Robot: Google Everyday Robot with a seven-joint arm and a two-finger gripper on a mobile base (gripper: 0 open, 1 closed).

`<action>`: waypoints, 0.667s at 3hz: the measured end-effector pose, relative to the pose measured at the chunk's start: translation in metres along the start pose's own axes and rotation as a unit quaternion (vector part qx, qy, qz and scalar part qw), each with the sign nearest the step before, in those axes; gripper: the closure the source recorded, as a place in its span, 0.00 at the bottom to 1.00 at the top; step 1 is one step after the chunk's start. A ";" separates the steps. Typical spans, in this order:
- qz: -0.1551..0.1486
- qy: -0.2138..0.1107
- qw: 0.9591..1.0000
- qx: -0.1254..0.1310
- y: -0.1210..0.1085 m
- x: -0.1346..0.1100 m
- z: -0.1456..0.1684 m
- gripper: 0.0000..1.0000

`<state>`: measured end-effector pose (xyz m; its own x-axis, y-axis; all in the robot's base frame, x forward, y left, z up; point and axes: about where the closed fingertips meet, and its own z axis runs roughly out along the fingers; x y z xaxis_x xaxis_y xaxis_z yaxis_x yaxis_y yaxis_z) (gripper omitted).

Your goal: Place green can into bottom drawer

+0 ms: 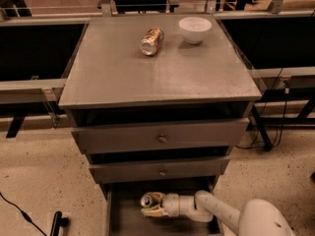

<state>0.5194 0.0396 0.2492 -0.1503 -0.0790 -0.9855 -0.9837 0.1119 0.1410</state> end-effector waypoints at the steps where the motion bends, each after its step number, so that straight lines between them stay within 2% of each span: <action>1: -0.004 0.016 1.000 0.003 -0.002 0.006 -0.003 0.38; 2: -0.005 0.018 1.000 0.003 -0.002 0.006 -0.003 0.15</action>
Offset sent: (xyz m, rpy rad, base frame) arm 0.0008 -0.0039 -0.0059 -0.0335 -0.0055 -0.0007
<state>0.5203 0.0354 0.2429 -0.1444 -0.1149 -0.9828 -0.9844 0.1176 0.1309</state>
